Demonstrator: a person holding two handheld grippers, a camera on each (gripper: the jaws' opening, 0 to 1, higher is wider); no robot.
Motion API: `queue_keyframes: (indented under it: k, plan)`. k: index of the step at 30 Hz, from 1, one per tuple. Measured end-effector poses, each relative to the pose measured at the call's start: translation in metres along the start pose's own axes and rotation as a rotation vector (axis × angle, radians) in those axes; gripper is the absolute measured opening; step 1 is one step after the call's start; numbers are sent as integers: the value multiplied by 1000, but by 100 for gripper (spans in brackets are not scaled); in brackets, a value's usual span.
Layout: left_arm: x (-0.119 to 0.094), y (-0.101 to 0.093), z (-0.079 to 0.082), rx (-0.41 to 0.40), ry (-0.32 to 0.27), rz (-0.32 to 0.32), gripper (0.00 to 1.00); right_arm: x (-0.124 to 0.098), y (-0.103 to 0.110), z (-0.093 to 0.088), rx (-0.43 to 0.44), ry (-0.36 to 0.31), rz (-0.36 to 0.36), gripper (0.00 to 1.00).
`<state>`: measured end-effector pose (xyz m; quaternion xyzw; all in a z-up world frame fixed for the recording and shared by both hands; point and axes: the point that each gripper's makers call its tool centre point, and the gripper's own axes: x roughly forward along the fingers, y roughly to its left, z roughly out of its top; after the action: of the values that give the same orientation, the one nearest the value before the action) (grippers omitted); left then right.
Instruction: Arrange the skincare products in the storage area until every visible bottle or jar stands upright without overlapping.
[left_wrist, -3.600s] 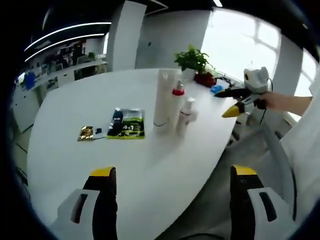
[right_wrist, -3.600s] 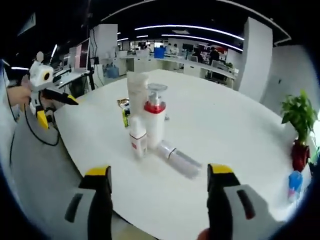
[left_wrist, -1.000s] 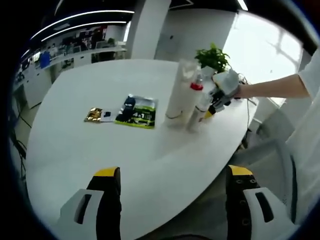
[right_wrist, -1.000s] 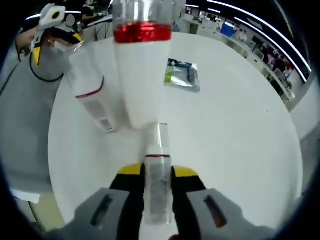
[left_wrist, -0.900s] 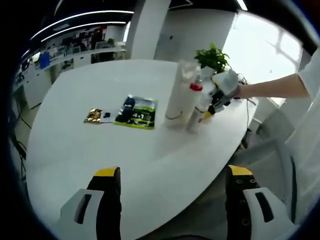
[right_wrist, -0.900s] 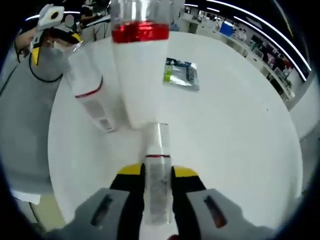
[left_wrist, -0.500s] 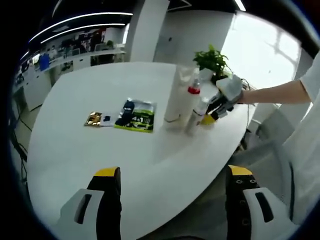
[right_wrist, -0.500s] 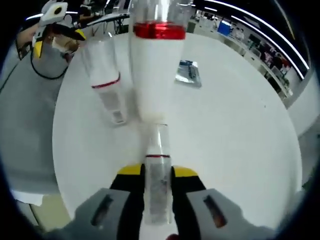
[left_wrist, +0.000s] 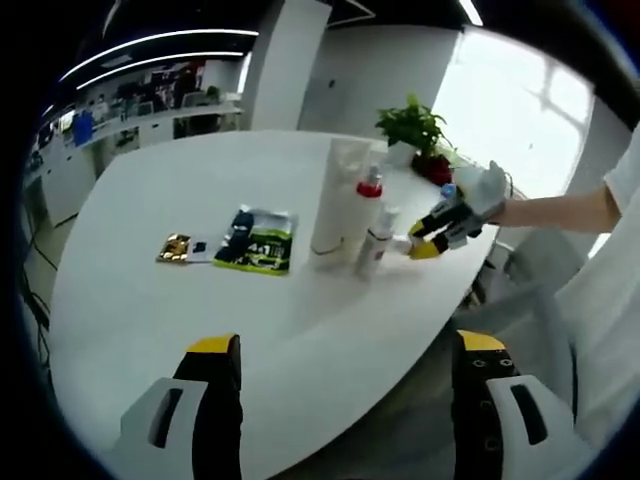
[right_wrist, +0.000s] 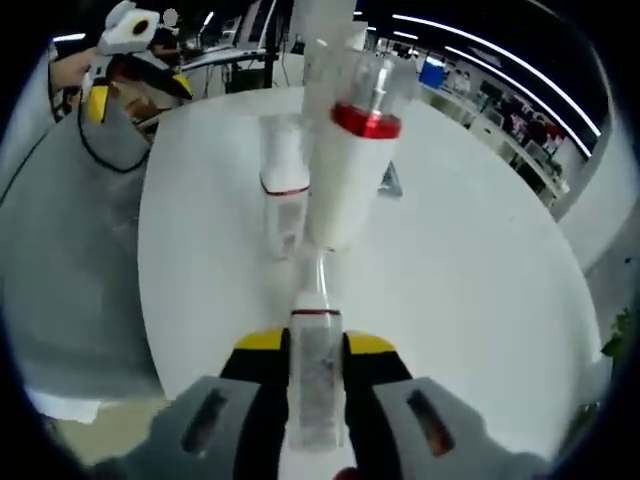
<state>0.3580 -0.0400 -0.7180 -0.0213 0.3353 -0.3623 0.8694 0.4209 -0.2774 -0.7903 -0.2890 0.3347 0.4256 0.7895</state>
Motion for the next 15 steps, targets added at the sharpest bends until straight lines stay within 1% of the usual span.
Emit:
queue_keyframes:
  k: [5, 11, 15]
  plan:
    - [-3, -5, 3, -1, -11, -5, 85, -12, 15, 6, 23, -40, -28, 20]
    - [-3, -15, 5, 0, -21, -21, 86, -30, 32, 16, 72, -101, -64, 20]
    - [-2, -24, 8, -5, -30, -41, 86, -40, 42, 30, 96, -151, -93, 20]
